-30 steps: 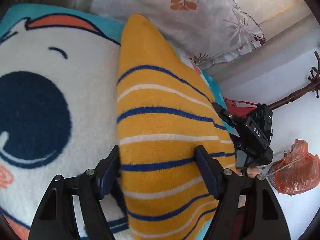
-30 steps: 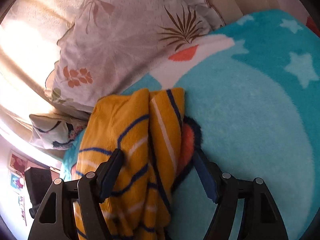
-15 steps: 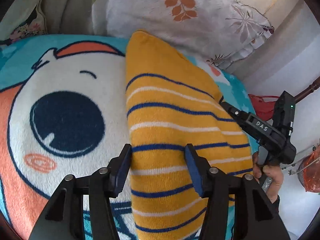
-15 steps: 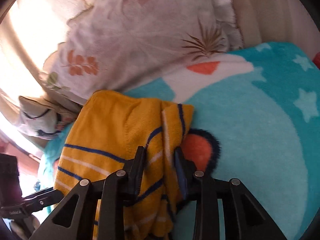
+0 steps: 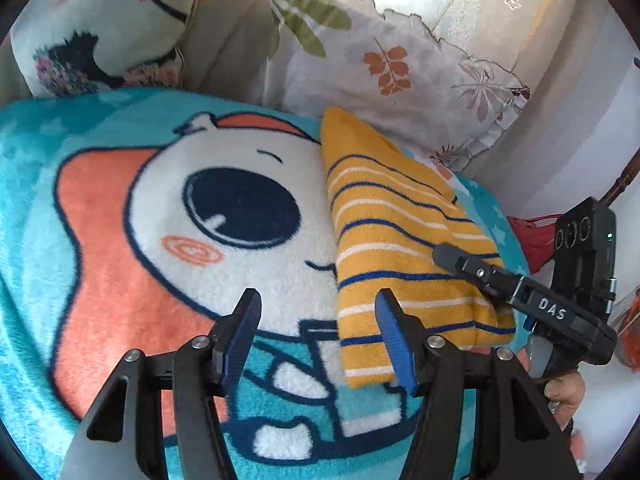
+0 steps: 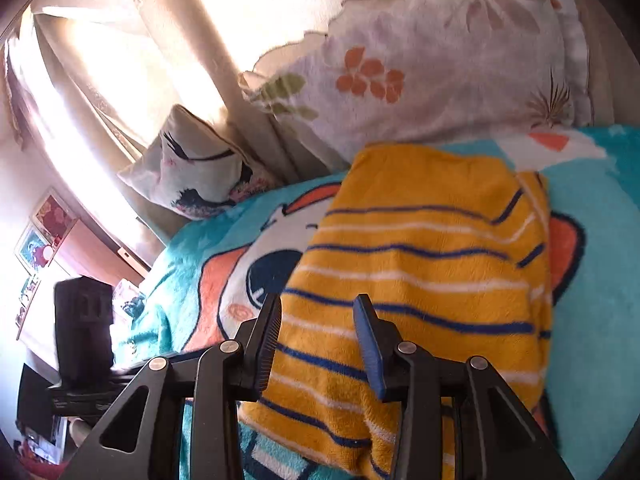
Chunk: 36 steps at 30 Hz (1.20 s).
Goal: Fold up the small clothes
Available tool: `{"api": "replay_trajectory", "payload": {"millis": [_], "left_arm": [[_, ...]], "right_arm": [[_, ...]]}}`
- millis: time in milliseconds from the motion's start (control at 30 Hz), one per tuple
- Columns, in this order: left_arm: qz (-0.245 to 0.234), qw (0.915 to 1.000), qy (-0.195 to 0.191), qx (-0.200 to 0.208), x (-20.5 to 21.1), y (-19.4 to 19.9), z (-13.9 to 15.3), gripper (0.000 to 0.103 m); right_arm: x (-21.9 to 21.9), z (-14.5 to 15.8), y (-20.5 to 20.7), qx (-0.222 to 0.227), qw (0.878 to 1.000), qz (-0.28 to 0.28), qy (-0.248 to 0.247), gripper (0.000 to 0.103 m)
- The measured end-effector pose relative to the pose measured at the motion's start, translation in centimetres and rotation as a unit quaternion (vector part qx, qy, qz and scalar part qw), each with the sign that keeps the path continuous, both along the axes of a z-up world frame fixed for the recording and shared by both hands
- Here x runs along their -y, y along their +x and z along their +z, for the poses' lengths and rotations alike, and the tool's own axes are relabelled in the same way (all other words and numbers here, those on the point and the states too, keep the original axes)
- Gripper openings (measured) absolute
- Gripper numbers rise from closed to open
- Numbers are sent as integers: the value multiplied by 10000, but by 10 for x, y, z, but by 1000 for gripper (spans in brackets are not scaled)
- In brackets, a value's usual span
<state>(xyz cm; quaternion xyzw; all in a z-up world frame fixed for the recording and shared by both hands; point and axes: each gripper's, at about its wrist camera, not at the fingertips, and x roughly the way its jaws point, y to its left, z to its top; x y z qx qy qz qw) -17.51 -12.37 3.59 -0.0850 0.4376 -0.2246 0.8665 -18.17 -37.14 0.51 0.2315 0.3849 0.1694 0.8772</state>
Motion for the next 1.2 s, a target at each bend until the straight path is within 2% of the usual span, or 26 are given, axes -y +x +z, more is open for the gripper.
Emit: {"api": "replay_trajectory", "payload": {"millis": [100,167,233,267,333,400,533,633,700,767,833,900,1067,1200], "left_arm": [[173,9986,244,441,-11,-10,11,62],[225,9979,241,566,-15,-13,13,65],[215,9971,312,654,-16,-14,13,65],[219,9965,395,705,-15,-16,13,65],[279,9949,545,800,-10,-20,12,65],[355,9941,600,827,-10,-23,12,66],[528,9925,620,909,-15,-33,16,69],[786,9850,797,1316,-22,-48,28,77],[1016,9749,965,1733,-27,-61,38,90],[1207,9629,1090,2153,-31,-74,48,102],[1299,9547,1136,2424,-31,-82,55,103],[1385,9509,1206,2490,-28,-86,57,103],[1239,9511,1577,2349,-11,-92,49,103],[1191,9558,1636,2132,-4,-95,40,103]], "right_arm": [[26,-17,-20,54,9986,-492,209,32],[54,-22,-41,64,9925,-1178,317,32],[73,-24,-58,-6,9868,-1540,508,31],[77,-19,-67,-32,9841,-1735,392,31],[70,-1,-84,211,9810,-1930,-7,36],[58,17,-97,478,9788,-1971,-277,49],[19,35,-99,925,9829,-1519,-476,60],[-4,17,-81,607,9881,-1246,-672,64],[-2,-4,-74,201,9870,-1374,-813,64],[11,-16,-79,12,9831,-1640,-817,63],[23,-15,-90,24,9819,-1789,-613,63],[29,-6,-101,76,9790,-1920,-679,64],[26,8,-122,194,9734,-2020,-1062,69],[24,6,-129,119,9760,-1949,-969,69]]}}
